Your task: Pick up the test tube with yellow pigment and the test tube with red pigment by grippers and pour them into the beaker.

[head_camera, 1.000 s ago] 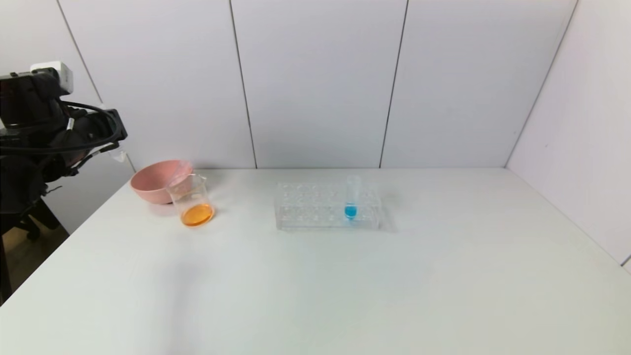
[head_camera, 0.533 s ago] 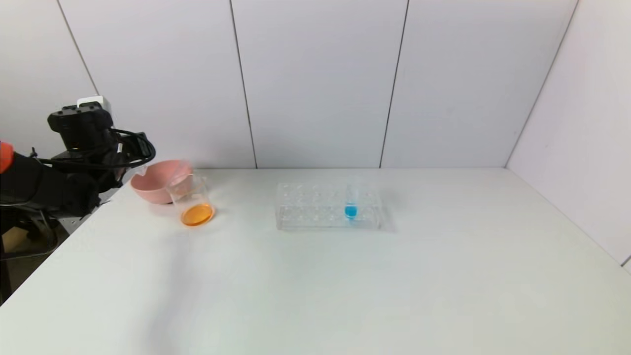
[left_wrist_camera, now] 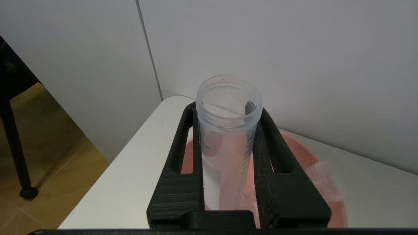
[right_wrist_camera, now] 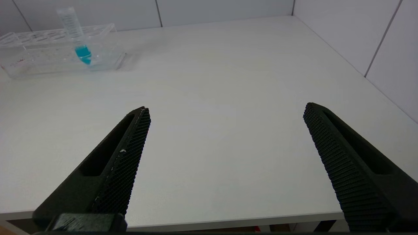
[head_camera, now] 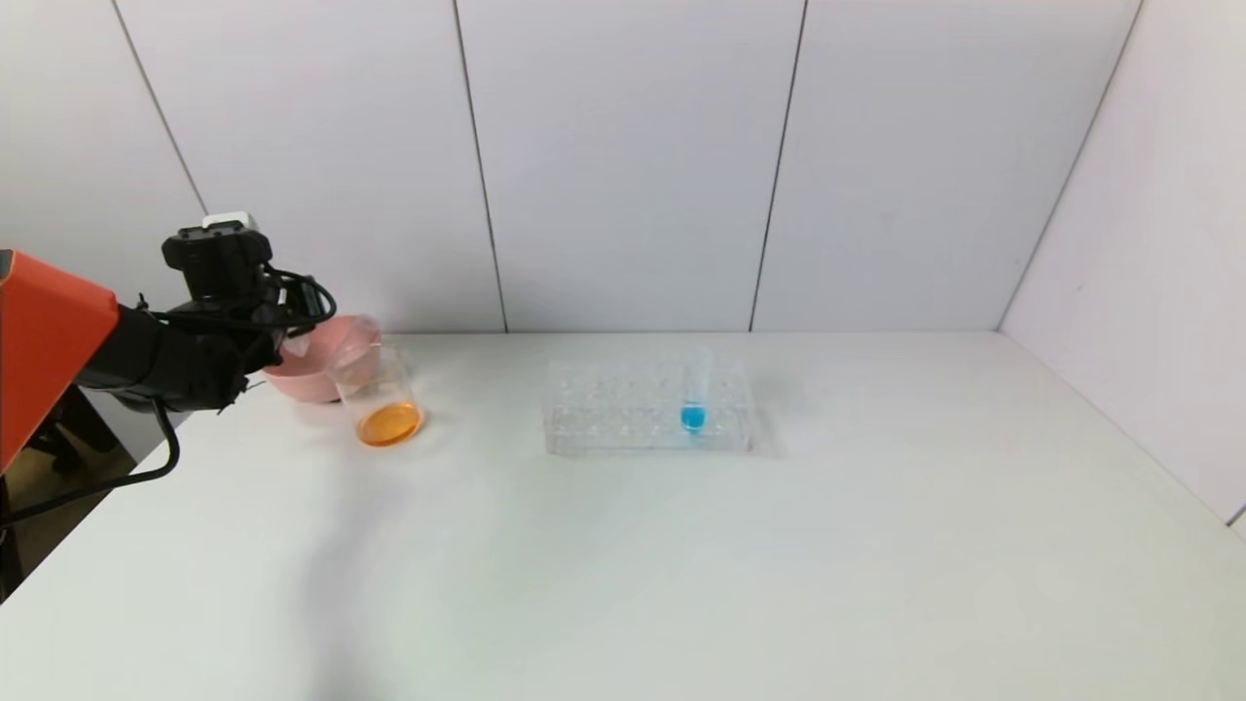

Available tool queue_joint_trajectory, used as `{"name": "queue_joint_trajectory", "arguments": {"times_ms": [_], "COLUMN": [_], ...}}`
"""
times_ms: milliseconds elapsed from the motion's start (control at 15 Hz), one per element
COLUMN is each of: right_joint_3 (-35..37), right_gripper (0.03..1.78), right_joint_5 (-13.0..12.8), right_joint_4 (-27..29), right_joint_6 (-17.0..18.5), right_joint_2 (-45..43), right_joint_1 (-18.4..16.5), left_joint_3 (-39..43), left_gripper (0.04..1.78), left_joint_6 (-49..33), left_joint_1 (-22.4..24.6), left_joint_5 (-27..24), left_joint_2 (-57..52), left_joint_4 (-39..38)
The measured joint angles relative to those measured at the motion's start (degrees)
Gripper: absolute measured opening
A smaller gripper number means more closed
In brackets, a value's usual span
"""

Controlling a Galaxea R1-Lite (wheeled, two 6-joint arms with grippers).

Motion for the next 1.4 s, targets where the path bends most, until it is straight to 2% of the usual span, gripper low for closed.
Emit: {"name": "queue_joint_trajectory", "arguments": {"times_ms": [200, 333, 667, 867, 1000, 1267, 1400], "right_joint_3": [0.0, 0.0, 0.0, 0.0, 0.0, 0.0, 0.0], "right_gripper": [1.71, 1.71, 1.71, 1.71, 1.71, 1.71, 1.71], "right_joint_5": [0.0, 0.0, 0.0, 0.0, 0.0, 0.0, 0.0], "right_joint_4": [0.0, 0.0, 0.0, 0.0, 0.0, 0.0, 0.0], "right_joint_6": [0.0, 0.0, 0.0, 0.0, 0.0, 0.0, 0.0], "right_joint_2": [0.0, 0.0, 0.0, 0.0, 0.0, 0.0, 0.0], "right_joint_1": [0.0, 0.0, 0.0, 0.0, 0.0, 0.0, 0.0], "left_joint_3": [0.0, 0.2, 3.0, 6.2, 8.6, 12.8, 16.6], "left_gripper": [0.51, 0.68, 1.43, 1.71, 1.77, 1.76, 1.76], "left_joint_6": [-0.2, -0.2, 0.0, 0.2, 0.7, 3.3, 6.9], "left_joint_1": [0.0, 0.0, 0.0, -0.9, -2.8, -9.1, -10.6], "left_joint_5": [0.0, 0.0, 0.0, 0.1, 0.1, -0.6, -1.9], "left_joint_2": [0.7, 0.7, -0.3, -3.4, -7.5, -18.3, -23.6], "left_joint_4": [-0.5, -0.7, -2.6, -3.5, -3.4, -1.8, -1.8]}}
